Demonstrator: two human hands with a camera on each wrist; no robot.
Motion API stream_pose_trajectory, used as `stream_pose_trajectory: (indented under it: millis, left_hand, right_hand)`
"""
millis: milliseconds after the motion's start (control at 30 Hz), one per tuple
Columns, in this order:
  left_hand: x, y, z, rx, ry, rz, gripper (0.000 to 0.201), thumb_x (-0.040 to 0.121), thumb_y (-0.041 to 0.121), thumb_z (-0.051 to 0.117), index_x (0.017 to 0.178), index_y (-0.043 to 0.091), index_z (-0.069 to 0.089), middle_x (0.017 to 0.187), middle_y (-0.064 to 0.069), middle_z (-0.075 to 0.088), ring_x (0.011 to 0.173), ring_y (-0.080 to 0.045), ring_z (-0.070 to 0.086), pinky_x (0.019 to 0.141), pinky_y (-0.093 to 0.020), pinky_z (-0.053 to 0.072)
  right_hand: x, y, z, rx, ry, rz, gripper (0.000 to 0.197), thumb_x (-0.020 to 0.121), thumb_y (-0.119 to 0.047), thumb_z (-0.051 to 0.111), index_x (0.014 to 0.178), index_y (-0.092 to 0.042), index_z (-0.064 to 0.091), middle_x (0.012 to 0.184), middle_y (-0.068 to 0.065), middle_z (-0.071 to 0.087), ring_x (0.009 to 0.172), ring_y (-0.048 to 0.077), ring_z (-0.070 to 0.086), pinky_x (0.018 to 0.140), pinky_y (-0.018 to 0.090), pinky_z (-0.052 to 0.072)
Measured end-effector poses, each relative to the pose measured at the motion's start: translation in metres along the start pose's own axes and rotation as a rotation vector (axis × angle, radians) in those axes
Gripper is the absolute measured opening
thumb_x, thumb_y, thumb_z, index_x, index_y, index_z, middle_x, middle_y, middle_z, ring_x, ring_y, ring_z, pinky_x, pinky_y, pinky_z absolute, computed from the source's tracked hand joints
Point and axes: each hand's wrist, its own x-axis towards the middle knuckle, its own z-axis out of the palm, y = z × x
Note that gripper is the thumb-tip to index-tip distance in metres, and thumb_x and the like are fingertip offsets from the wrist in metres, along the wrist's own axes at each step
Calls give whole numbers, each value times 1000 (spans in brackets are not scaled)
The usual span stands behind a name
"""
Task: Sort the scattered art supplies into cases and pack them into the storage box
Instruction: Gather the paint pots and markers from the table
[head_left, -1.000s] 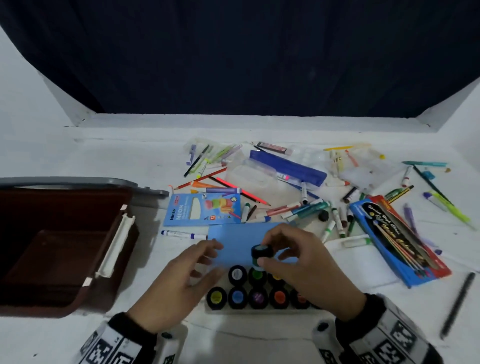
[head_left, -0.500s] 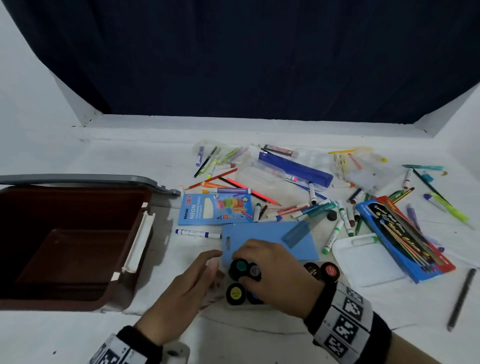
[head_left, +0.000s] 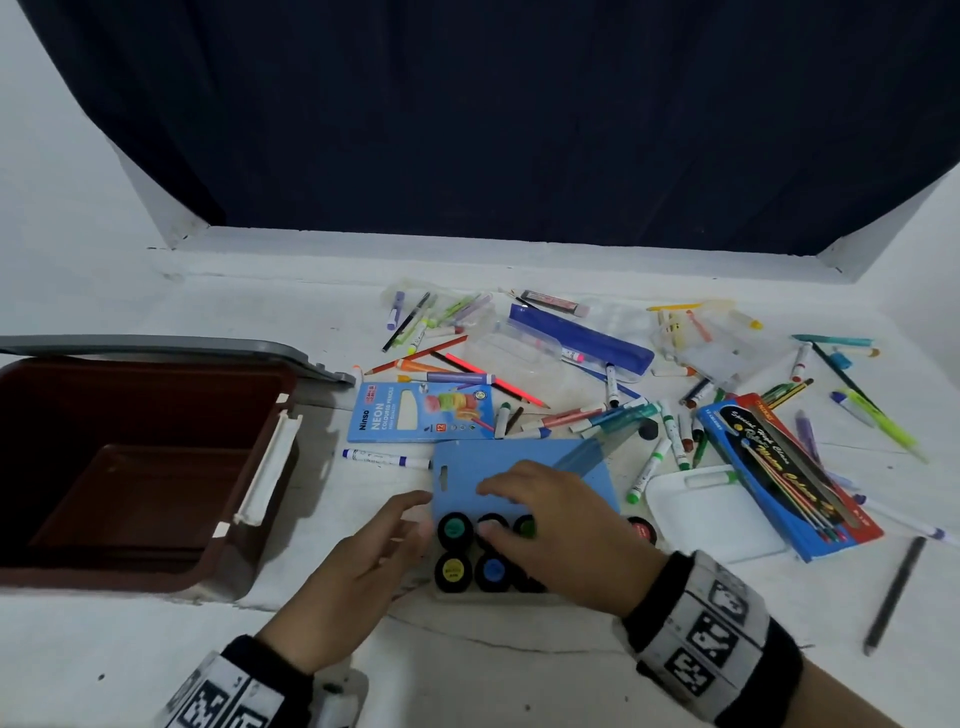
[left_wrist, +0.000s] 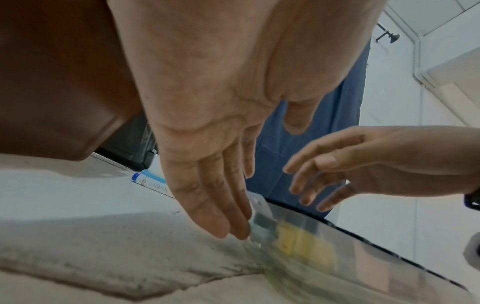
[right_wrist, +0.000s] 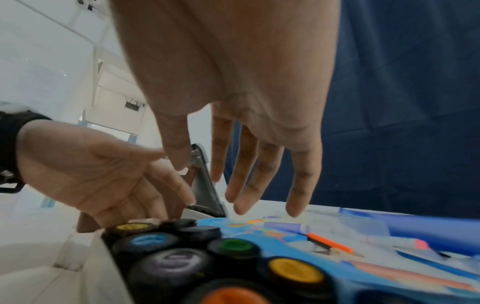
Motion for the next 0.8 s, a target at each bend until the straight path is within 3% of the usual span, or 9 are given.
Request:
stream_pose_trajectory:
  millis: [33, 100, 233, 300, 400, 567, 700, 800]
  left_hand:
    - [0, 1, 1, -5, -5, 0, 33, 88, 70, 43, 118, 58, 50, 105, 14, 67, 97, -10, 65, 88, -28, 52]
    - [-1, -2, 3, 3, -16, -4, 47, 80, 73, 56, 123, 57, 49, 113, 12, 66, 106, -8, 64, 88, -25, 53]
    - [-1, -7, 9, 242, -62, 40, 82, 75, 49, 81, 142, 53, 33, 133, 27, 47, 120, 10, 47, 89, -16, 50]
    - [1, -8, 12, 389, -92, 71, 95, 73, 45, 85, 145, 54, 25, 134, 33, 38, 122, 14, 40, 94, -13, 45]
    - [11, -10, 17, 523, -99, 60, 99, 71, 35, 87, 146, 48, 25, 129, 30, 36, 121, 8, 42, 98, -15, 44]
    - [27, -4, 18, 619, -39, 39, 85, 58, 28, 93, 130, 37, 49, 119, 21, 50, 110, -2, 54, 95, -21, 48]
    - [40, 2, 13, 608, 19, -21, 86, 50, 28, 95, 126, 35, 55, 117, 21, 55, 110, -4, 55, 97, -26, 48]
    - [51, 6, 11, 647, 53, -13, 83, 48, 30, 95, 121, 37, 57, 117, 18, 57, 109, -6, 55, 95, -23, 45]
  right_hand:
    - [-8, 11, -7, 2, 2, 7, 43, 95, -51, 55, 133, -30, 55, 120, -10, 57, 111, 9, 54, 97, 36, 45]
    - [-28, 38, -19, -43, -32, 44, 52, 89, -57, 60, 135, -35, 52, 124, -15, 53, 117, 7, 48, 101, 35, 43]
    - [-68, 85, -35, -159, -207, 141, 95, 73, -66, 70, 152, -38, 25, 145, -18, 35, 129, 7, 34, 109, 34, 36]
    - [-78, 96, -35, -174, -230, 151, 102, 73, -62, 74, 155, -35, 19, 149, -16, 31, 132, 9, 32, 111, 30, 33]
    - [-77, 102, -29, -163, -196, 133, 94, 75, -51, 78, 151, -28, 29, 142, -10, 38, 127, 11, 41, 107, 26, 37]
    - [-66, 102, -27, -227, -224, 127, 80, 73, -46, 74, 141, -28, 36, 126, -5, 40, 112, 16, 48, 91, 32, 47]
    - [-51, 105, -28, -239, -221, 137, 76, 73, -42, 74, 138, -25, 38, 124, -2, 41, 113, 19, 47, 92, 36, 48]
    - [-41, 107, -27, -233, -184, 161, 70, 74, -40, 71, 135, -23, 40, 123, 0, 41, 114, 22, 48, 90, 40, 50]
